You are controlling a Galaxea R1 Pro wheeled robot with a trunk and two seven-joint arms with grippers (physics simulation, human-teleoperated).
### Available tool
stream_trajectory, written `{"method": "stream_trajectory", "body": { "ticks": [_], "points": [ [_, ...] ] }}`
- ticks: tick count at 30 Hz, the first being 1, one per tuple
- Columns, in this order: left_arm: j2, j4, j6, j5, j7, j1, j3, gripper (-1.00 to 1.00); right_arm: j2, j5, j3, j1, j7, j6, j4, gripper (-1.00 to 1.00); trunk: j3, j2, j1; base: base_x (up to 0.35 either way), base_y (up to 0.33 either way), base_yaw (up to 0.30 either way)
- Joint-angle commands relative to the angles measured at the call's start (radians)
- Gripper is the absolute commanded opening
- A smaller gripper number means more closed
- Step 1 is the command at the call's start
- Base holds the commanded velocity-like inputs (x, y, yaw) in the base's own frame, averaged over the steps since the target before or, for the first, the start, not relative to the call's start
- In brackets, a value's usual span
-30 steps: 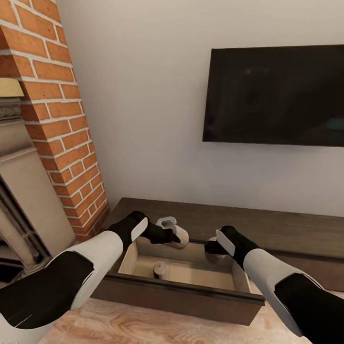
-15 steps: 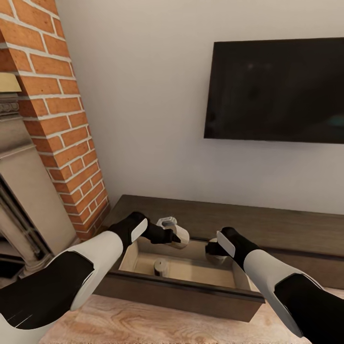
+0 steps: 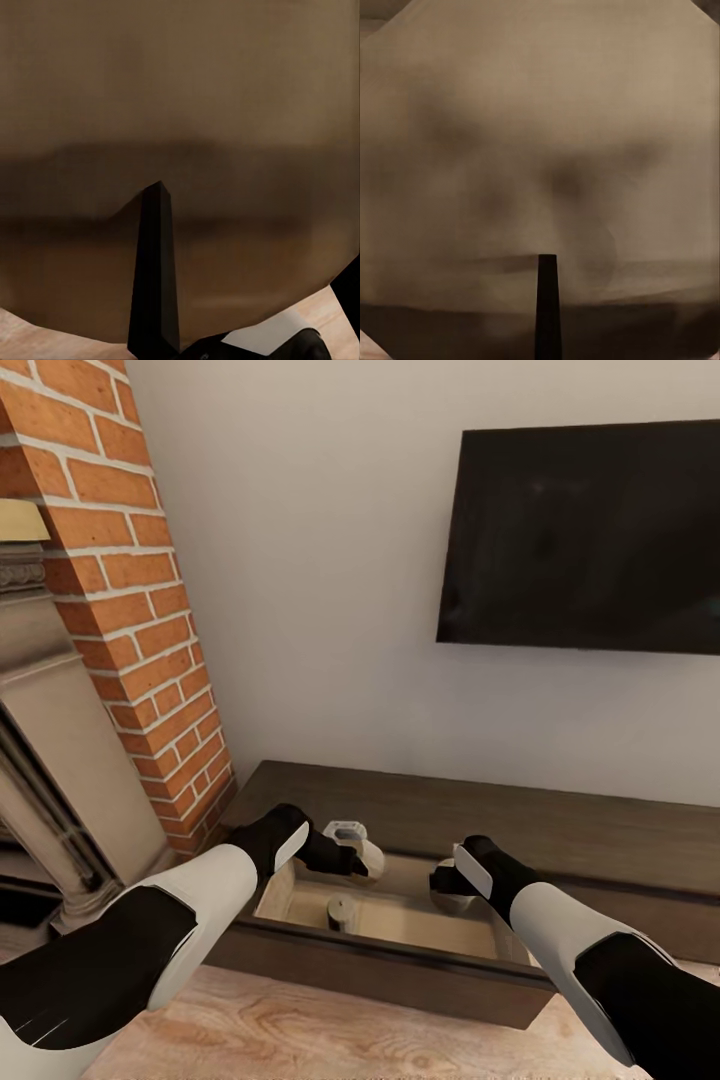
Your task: Place each of the two pumpkins and all three candles from the living room inside a cabinet in the living room (use any cabinet), then make sure every cabinet is closed, and position the cauldron so it is next to a table in the living room.
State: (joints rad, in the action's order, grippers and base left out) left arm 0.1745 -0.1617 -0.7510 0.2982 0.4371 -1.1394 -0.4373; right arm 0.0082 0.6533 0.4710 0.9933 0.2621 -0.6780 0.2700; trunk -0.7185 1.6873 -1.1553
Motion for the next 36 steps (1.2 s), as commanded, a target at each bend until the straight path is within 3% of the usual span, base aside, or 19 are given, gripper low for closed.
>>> {"method": "stream_trajectory", "body": {
  "ticks": [1, 15, 33, 36],
  "points": [
    [0.0, 0.0, -0.004, 0.006, 0.0, -0.001, -0.002, -1.0, 0.0, 0.009, 0.007, 0.001, 0.007, -0.003, 0.002, -1.0, -0.002, 0.001, 0.0, 0.0, 0.0, -0.128],
    [0.0, -0.005, -0.004, 0.004, 0.002, 0.003, -0.003, -1.0, 0.002, 0.009, 0.008, -0.001, 0.006, -0.003, 0.002, -1.0, -0.016, 0.001, 0.0, 0.0, 0.0, -0.23],
    [0.0, -0.01, -0.001, -0.008, -0.006, 0.003, -0.003, -1.0, 0.005, 0.01, 0.009, -0.004, -0.012, 0.007, 0.0, -1.0, -0.017, 0.001, 0.0, 0.0, 0.0, -0.014],
    [0.0, -0.01, 0.0, -0.009, -0.006, 0.003, -0.003, -1.0, 0.005, 0.009, 0.009, -0.004, -0.015, 0.04, -0.001, -1.0, -0.026, 0.022, -0.011, 0.0, 0.0, 0.0]
  ]
}}
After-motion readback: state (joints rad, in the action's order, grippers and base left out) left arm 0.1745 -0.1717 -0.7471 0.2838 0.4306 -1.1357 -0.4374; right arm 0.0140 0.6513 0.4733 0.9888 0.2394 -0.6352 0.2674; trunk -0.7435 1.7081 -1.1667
